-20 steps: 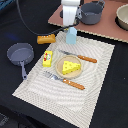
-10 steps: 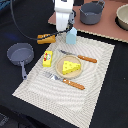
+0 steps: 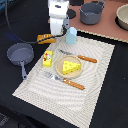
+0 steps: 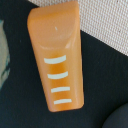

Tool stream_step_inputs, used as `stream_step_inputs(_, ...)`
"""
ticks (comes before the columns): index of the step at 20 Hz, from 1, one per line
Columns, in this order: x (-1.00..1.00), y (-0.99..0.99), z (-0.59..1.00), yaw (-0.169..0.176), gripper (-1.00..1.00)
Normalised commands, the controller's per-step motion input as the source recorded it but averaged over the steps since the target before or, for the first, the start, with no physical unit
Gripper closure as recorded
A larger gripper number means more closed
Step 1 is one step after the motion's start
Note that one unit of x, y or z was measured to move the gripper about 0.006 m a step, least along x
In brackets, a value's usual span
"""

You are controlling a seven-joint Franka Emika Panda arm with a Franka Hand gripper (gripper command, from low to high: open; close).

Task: Interact with the objects in diverse but meaningful ways.

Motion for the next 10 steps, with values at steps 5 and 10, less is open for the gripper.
stream_step_inputs(5,-0.72,-0.17,-0.26,0.0,-1.0)
stream_step_inputs(10,-0.84,-0.07,-0.29,0.0,-1.0)
